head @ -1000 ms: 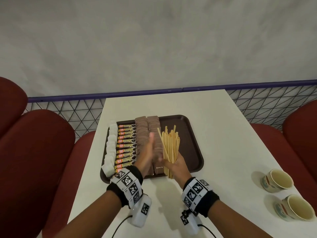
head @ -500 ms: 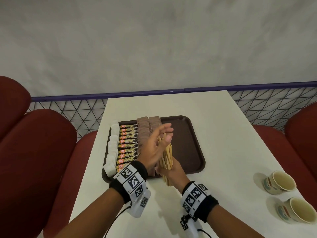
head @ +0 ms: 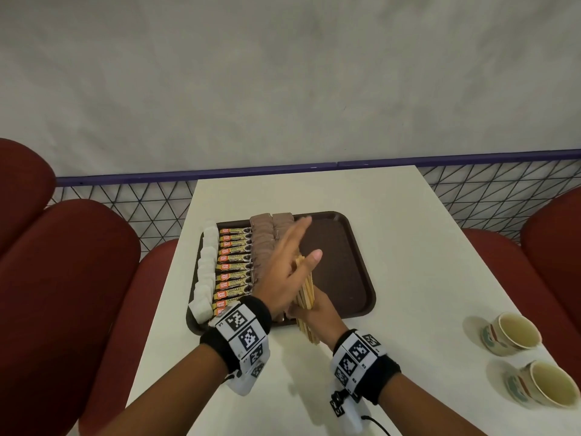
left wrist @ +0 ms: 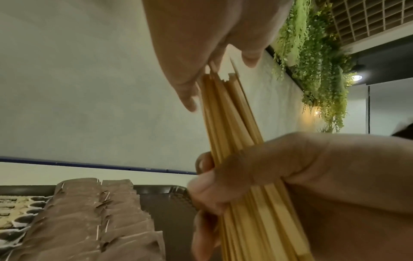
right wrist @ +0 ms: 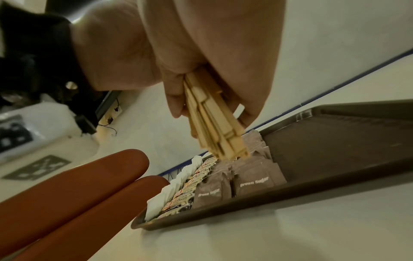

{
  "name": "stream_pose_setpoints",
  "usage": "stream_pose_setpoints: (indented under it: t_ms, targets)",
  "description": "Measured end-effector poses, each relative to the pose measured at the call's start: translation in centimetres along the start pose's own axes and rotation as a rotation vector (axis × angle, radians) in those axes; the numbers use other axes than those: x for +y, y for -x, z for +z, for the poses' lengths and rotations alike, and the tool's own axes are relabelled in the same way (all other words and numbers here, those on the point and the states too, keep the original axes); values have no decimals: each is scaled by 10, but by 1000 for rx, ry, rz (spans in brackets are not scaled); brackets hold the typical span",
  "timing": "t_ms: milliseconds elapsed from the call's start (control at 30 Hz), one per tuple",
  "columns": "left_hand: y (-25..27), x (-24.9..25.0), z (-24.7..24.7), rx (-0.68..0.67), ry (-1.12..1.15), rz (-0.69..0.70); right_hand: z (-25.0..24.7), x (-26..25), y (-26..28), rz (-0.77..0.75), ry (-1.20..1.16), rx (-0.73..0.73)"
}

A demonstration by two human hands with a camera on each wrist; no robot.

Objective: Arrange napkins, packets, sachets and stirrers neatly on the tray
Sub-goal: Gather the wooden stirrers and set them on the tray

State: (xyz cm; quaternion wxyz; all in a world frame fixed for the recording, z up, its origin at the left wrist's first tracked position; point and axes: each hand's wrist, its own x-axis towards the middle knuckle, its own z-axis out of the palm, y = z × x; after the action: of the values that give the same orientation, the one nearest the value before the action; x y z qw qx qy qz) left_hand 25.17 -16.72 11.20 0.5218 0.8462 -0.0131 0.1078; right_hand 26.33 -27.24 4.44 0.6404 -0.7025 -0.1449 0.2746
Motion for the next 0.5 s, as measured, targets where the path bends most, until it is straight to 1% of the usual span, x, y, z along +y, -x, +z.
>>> stream_pose_setpoints:
  t_ms: [67, 100, 200, 233, 267, 367, 467, 500]
  targets:
    - [-3, 5, -2, 51, -40, 41, 1, -1, 0, -12, 28, -5]
    - [-3, 6, -3, 33, -110, 47, 2, -2, -1, -12, 40, -1]
    - [-3, -2, -6, -144, -439, 43, 1, -3, -2, -12, 58, 19]
    - [-2, -6, -7, -177, -487, 45, 1, -3, -2, -18, 66, 20]
    - [-2, -10, -7, -176, -491, 49, 1, -3, -2, -22, 68, 18]
    - [-2, -9, -6, -80, -434, 109, 0, -3, -2, -34, 62, 17]
    - [-1, -3, -2, -93, -402, 125, -2, -8, -2, -53, 33, 27]
    - [-1, -4, -3, -74, -378, 116, -3, -12, -1, -56, 0, 42]
